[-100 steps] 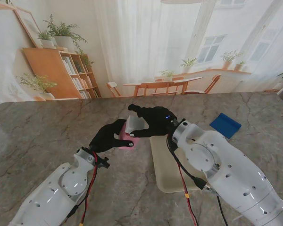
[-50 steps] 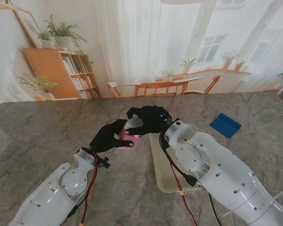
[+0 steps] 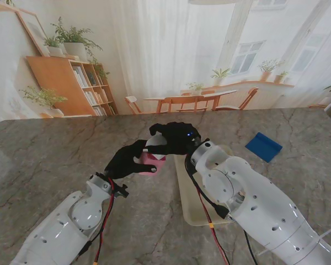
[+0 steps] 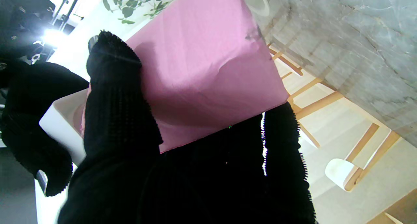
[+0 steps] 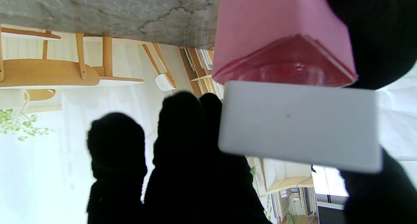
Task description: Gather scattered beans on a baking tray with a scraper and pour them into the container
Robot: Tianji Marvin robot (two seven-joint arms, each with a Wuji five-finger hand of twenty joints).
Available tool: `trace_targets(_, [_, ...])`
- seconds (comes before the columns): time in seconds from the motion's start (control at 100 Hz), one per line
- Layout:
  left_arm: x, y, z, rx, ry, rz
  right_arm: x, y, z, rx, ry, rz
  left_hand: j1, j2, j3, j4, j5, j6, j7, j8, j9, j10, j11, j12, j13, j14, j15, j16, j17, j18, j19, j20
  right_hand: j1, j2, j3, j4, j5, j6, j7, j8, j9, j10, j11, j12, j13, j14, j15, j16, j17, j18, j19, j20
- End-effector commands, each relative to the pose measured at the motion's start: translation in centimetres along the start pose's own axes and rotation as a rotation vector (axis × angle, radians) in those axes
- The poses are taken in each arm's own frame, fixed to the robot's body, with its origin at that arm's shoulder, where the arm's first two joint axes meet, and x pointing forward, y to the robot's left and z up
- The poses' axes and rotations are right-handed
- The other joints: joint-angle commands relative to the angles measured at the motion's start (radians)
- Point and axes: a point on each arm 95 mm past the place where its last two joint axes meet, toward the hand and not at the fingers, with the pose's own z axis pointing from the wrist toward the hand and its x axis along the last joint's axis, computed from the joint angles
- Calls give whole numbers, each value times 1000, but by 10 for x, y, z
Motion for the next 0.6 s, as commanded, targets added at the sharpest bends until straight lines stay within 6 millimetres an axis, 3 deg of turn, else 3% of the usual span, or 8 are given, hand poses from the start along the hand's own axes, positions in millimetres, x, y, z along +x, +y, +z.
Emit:
trace_targets(0.0, [1,1,1,3,-3,-8,2,1,-4,25,8,4,261,171,224,47,91,-219,164,45,142,-200,167,78,21,-61,37,15,-14,5,17,21,-23,56,-30,26,-60,15,-55,-25,-57,-26,-67,-7,-52,46,-30,19,-53,50,-29,23])
trace_targets(0.06, [1,1,1,3,-3,-8,1,2,-6,32,10,2,259,171,225,47,89,-218,163,45,142,-201,168,78,21,-61,37,15,-15,5,17,21,-35,62,-36,27,-67,15,-72,-26,-83,2,-115,-8,-79,68,-47,22,-84,66,-46,31])
trace_targets(0.27, [2,1,1,4,2,-7,-1,0,-4,48,22,-7,261,172,223,47,89,-220,163,45,141,-201,167,78,21,-62,37,15,-14,4,17,21,-17,60,-40,30,-76,20,-84,-21,-102,10,-172,-3,-90,66,-60,29,-93,61,-55,46])
trace_targets(0.45, [1,0,1,13,-1,-8,-2,4,-6,35,3,-5,260,172,222,47,88,-221,164,45,141,-202,167,78,20,-62,36,14,-14,4,16,21,-24,77,-47,30,-86,25,-110,-27,-147,66,-297,-31,-136,118,-113,26,-151,100,-101,59])
trace_targets(0.59, [2,-1,0,21,-2,-6,-5,12,-12,23,-15,-26,260,173,221,47,89,-223,165,44,142,-203,167,77,22,-64,37,14,-13,2,15,20,-14,134,-85,36,-113,49,-163,-57,-217,144,-478,-104,-220,196,-233,13,-242,157,-178,81])
